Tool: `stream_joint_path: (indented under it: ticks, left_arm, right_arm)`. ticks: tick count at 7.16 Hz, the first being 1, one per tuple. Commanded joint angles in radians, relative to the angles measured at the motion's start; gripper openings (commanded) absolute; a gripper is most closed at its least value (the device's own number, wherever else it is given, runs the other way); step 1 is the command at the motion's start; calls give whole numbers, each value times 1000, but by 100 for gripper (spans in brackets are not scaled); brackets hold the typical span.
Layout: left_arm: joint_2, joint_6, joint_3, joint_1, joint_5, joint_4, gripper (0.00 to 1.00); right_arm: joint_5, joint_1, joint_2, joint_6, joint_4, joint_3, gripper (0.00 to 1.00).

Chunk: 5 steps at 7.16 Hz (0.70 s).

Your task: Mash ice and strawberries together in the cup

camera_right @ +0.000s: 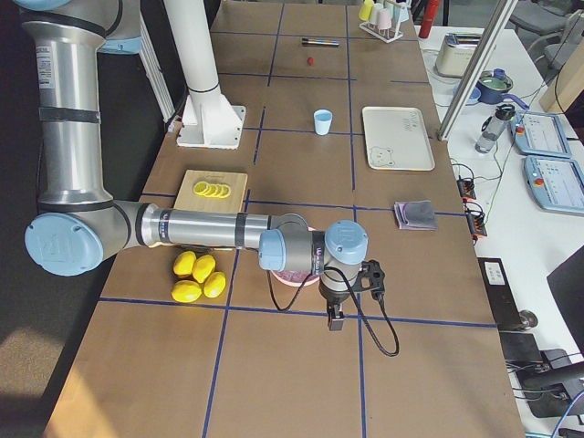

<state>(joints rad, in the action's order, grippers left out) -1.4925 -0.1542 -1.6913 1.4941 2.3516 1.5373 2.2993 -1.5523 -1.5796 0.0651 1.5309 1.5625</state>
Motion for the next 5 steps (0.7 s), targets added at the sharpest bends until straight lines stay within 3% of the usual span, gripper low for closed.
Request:
stream_joint_path:
  ticks: [1, 2, 5]
  left_arm:
    - [-2, -1, 8, -2, 0, 1, 100]
    - [-2, 1, 10, -2, 0, 1, 100]
    - [-2, 4, 10, -2, 0, 1, 100]
  right_arm:
    - [20, 0, -17, 1, -2, 16, 100]
    - [19, 0, -17, 5, -3, 25, 100]
    - [20, 30, -42, 12, -31, 195, 100]
